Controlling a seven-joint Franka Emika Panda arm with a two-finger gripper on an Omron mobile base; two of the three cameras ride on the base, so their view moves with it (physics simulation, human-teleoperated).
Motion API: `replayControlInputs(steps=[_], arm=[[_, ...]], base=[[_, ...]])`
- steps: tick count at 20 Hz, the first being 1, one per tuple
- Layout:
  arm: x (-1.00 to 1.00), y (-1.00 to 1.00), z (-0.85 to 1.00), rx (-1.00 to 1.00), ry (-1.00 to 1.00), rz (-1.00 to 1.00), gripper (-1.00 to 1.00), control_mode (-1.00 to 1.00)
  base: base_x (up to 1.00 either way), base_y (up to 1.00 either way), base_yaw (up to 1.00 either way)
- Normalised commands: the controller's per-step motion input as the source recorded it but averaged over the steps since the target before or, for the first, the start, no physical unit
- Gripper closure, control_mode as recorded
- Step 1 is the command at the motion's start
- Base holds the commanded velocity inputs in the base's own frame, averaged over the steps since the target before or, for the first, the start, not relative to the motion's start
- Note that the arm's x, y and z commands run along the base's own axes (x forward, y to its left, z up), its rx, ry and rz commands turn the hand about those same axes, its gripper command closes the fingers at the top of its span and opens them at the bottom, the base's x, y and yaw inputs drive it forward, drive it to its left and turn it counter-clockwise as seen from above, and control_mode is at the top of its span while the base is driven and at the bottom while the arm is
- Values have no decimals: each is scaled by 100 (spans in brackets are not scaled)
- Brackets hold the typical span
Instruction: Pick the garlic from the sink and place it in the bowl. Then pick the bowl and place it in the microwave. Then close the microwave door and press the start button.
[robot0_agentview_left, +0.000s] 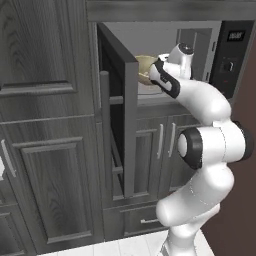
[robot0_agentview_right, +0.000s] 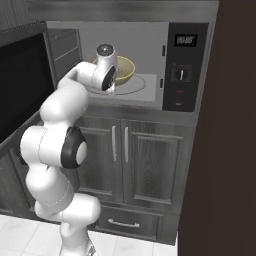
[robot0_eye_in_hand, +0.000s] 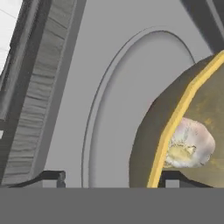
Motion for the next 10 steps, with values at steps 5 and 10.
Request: replayControlInputs(steps=[5,10], arm=[[-89,0,4,4,-14,0,-100,-100],[-100,0,28,9,-10,6,-100,-100]], base=[[0,0,0],[0,0,0]])
